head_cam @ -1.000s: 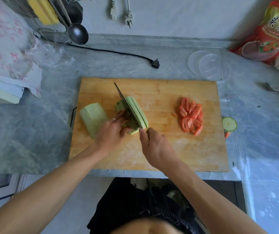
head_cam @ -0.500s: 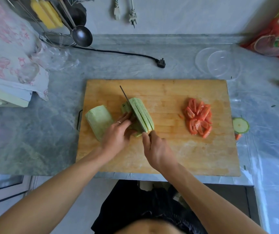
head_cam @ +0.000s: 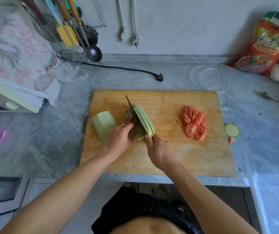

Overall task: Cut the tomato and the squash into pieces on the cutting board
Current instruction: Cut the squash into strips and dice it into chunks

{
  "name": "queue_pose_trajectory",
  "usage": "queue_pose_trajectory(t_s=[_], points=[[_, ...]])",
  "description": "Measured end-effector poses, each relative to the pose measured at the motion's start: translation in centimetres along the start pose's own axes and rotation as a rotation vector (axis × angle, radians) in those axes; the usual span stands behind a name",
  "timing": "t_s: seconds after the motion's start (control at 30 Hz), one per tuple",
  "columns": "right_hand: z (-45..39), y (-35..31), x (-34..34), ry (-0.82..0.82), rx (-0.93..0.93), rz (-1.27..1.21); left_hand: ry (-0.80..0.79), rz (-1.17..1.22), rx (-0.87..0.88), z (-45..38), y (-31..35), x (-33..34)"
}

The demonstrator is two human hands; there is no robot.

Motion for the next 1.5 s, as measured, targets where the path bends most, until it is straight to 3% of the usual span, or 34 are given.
queue_pose_trajectory(t_s=[0.13, 0.2, 0.27, 0.33, 0.4, 0.77, 0.87, 1.0, 1.1, 1.17, 1.33, 1.5], points=[[0.4, 0.0, 0.0, -0.017, 0.021, 0.026, 0.114, -0.056, -0.027, -0.4, 1.6, -1.4], [0.4, -0.2, 0.2, -0.015, 0.021, 0.044, 0.216, -0.197, 0.197, -1.2, 3.8, -3.1], [0.3, -0.3, 0.3, 0.004, 0.020, 0.089, 0.005, -0.351, 0.370, -3.4, 5.7, -3.8], [0.4, -0.4, 0.4, 0.006, 0.014, 0.130, -0.410, -0.542, 0.337, -5.4, 6.4, -3.2], [0.6, -0.4, 0.4, -0.010, 0.007, 0.135, -0.638, -0.743, 0.303, -6.4, 6.3, -2.4], [1.7, -1.0, -0.9, 0.006, 0.027, 0.053, -0.710, -0.949, 0.375, -7.5, 7.2, -1.8], [1.9, -0.8, -1.1, 0.017, 0.040, 0.019, -0.650, -0.961, 0.403, -7.2, 8.0, -2.9], [2.1, -0.9, -2.1, 0.037, 0.037, -0.032, -0.204, -0.603, 0.570, -6.3, 7.9, -6.0], [2.2, -1.2, -3.2, 0.010, 0.049, -0.114, 0.101, -0.346, 0.517, -4.5, 6.7, -8.4], [2.2, -1.5, -3.9, -0.004, 0.039, -0.152, 0.190, -0.223, 0.435, -3.2, 6.1, -8.5], [2.6, -2.7, -4.6, -0.031, 0.012, -0.168, 0.115, -0.108, 0.015, -1.0, 1.9, -5.0], [2.9, -2.9, -4.4, -0.036, -0.002, -0.042, -0.033, -0.269, -0.144, 0.8, 0.7, -1.1]])
Point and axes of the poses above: each hand's wrist, its own z-axis away from the middle knuckle, its own x-axis out of the palm, y = z × x, the point moved 3 cm from there along -z, towards the middle knuckle, and after that the axes turned 12 degrees about z, right-handed, at the moved point
